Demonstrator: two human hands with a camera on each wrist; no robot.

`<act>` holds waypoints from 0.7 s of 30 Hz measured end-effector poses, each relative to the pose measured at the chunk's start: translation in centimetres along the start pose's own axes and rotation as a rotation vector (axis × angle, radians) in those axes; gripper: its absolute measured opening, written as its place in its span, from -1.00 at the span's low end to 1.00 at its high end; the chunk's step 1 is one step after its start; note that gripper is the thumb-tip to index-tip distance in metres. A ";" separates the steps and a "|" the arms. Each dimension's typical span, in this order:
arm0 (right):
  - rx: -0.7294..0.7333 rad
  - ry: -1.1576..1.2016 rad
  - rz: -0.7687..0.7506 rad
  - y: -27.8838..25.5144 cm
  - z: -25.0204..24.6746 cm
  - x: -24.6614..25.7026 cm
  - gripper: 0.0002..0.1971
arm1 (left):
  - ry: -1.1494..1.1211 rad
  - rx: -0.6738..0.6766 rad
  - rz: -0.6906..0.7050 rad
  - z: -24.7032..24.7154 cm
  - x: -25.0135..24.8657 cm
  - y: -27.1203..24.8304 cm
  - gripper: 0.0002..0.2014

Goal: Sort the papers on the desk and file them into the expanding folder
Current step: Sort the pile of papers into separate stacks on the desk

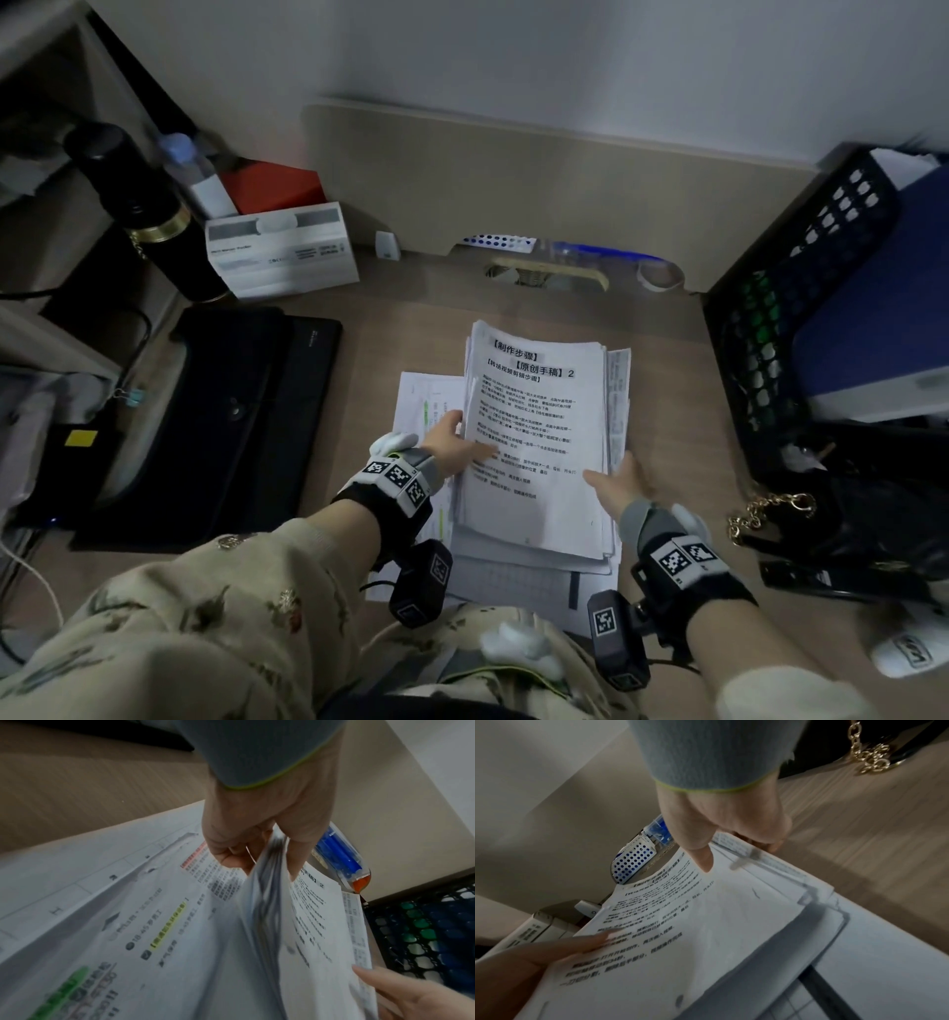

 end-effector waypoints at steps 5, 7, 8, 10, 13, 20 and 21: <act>0.085 -0.135 -0.096 -0.4 0.1 -0.4 -0.23 | -0.044 -0.003 -0.083 1.0 0.2 0.0 -0.58; 0.083 -0.148 -0.115 -0.2 -0.2 -0.2 -0.29 | -0.067 0.000 -0.119 1.3 0.3 0.0 -0.61; 0.077 -0.153 -0.110 0.0 -0.3 -0.1 -0.32 | -0.064 0.006 -0.129 1.4 0.3 0.0 -0.59; 0.077 -0.163 -0.101 0.1 -0.5 0.0 -0.41 | -0.048 0.015 -0.131 1.6 0.4 0.1 -0.61; 0.076 -0.190 -0.102 0.2 -0.5 -0.1 -0.47 | 0.030 0.032 -0.063 2.0 0.1 -0.1 -0.67; 0.008 -0.051 -0.026 0.7 -1.4 -0.7 -0.73 | 0.170 -0.016 0.135 1.6 -0.3 -0.4 -0.76; 0.002 -0.054 -0.033 0.5 -1.5 -0.7 -0.75 | 0.136 -0.004 0.150 1.5 -0.3 -0.6 -0.79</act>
Point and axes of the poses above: each hand's wrist, its own y-axis towards the middle knuckle, its own z-axis out of the palm, x = y × z, the point moved 6 cm from there along y, towards the middle knuckle, and after that the axes turned 15 degrees about -x, right-handed, at the moved point
